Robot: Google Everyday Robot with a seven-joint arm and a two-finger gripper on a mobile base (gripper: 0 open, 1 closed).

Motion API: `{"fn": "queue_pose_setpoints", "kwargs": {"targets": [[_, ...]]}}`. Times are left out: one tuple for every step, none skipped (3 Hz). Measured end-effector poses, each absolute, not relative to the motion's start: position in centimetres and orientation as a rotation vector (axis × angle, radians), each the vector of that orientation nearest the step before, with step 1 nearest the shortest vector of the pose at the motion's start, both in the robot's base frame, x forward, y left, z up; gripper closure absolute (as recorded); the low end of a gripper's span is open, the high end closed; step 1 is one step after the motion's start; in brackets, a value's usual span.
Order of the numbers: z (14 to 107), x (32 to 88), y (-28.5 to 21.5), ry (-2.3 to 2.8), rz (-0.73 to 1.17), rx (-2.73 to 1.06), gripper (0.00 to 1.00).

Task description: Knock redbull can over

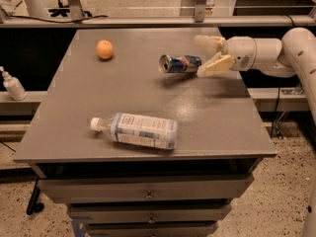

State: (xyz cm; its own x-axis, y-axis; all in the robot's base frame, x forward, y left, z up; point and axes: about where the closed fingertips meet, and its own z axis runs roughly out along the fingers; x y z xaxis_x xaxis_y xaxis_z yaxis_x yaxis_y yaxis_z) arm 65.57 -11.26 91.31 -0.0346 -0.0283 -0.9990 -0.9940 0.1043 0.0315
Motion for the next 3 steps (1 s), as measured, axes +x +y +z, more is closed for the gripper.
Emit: {"fn": "queue_pose_setpoints", "kwargs": {"targets": [[91.6,63.9,-10.6,1.267,1.168,-1.184,0.00],[91.6,63.0,-10.0,1.257,1.164,-1.235,0.00],[91.5,62.7,-9.5,1.259,1.153,-1.275,0.00]]}}
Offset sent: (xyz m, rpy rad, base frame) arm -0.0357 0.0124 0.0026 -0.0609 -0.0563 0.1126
